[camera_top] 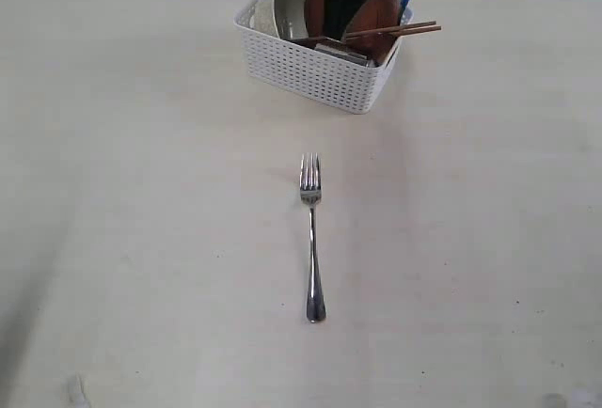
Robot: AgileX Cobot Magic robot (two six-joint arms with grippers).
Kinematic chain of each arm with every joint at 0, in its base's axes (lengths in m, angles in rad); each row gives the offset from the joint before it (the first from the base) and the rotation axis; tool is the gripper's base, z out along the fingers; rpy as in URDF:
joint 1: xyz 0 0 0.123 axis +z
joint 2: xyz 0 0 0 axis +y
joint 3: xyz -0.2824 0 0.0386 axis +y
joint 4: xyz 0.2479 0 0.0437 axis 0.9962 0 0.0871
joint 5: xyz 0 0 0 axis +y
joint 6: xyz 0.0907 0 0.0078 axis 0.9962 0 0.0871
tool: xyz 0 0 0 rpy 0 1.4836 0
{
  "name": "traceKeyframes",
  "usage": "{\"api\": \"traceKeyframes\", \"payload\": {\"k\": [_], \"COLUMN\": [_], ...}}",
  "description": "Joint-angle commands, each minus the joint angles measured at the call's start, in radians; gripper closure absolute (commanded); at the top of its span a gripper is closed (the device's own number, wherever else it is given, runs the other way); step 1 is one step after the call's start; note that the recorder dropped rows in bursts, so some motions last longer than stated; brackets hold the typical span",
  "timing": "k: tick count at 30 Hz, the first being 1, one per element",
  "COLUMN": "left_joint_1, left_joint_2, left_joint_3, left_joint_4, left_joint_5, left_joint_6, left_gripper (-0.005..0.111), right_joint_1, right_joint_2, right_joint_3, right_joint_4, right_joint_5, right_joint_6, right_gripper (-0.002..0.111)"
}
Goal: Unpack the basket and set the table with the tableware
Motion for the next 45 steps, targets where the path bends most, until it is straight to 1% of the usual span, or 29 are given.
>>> {"api": "traceKeyframes", "payload": {"k": [1, 2, 4, 12, 17, 23, 28, 34, 38, 43, 45], "left_joint_1": [-0.006, -0.006, -0.006, -0.006, -0.006, -0.006, -0.006, -0.006, -0.006, -0.006, -0.006], "left_joint_2": [-0.003, -0.003, -0.003, -0.003, -0.003, -0.003, -0.003, -0.003, -0.003, -0.003, -0.003], "left_joint_3": [0.002, 0.002, 0.002, 0.002, 0.002, 0.002, 0.002, 0.002, 0.002, 0.002, 0.002], "left_joint_4": [0.003, 0.003, 0.003, 0.003, 0.003, 0.003, 0.003, 0.003, 0.003, 0.003, 0.003], "left_joint_5": [0.001, 0.001, 0.001, 0.001, 0.001, 0.001, 0.001, 0.001, 0.001, 0.001, 0.001], "left_joint_6": [0.0, 0.0, 0.0, 0.0, 0.0, 0.0, 0.0, 0.0, 0.0, 0.0, 0.0], "left_gripper": [0.107, 0.107, 0.107, 0.107, 0.107, 0.107, 0.107, 0.107, 0.107, 0.107, 0.107], "right_joint_1": [0.009, 0.009, 0.009, 0.009, 0.017, 0.093, 0.186, 0.261, 0.286, 0.286, 0.286], "right_joint_2": [-0.086, -0.11, -0.139, -0.221, -0.271, -0.294, -0.294, -0.294, -0.294, -0.294, -0.294], "right_joint_3": [-0.001, -0.001, -0.001, -0.001, 0.018, 0.057, 0.102, 0.125, 0.126, 0.126, 0.126], "right_joint_4": [0.159, 0.238, 0.328, 0.519, 0.698, 0.717, 0.718, 0.72, 0.779, 0.882, 0.932], "right_joint_5": [0.047, 0.053, 0.069, 0.075, 0.075, 0.075, 0.075, 0.075, 0.075, 0.075, 0.075], "right_joint_6": [-0.082, -0.119, -0.173, -0.218, -0.25, -0.25, -0.239, -0.222, -0.222, -0.215, -0.252], "right_gripper": [0.109, 0.109, 0.109, 0.109, 0.109, 0.109, 0.109, 0.109, 0.109, 0.109, 0.109]}}
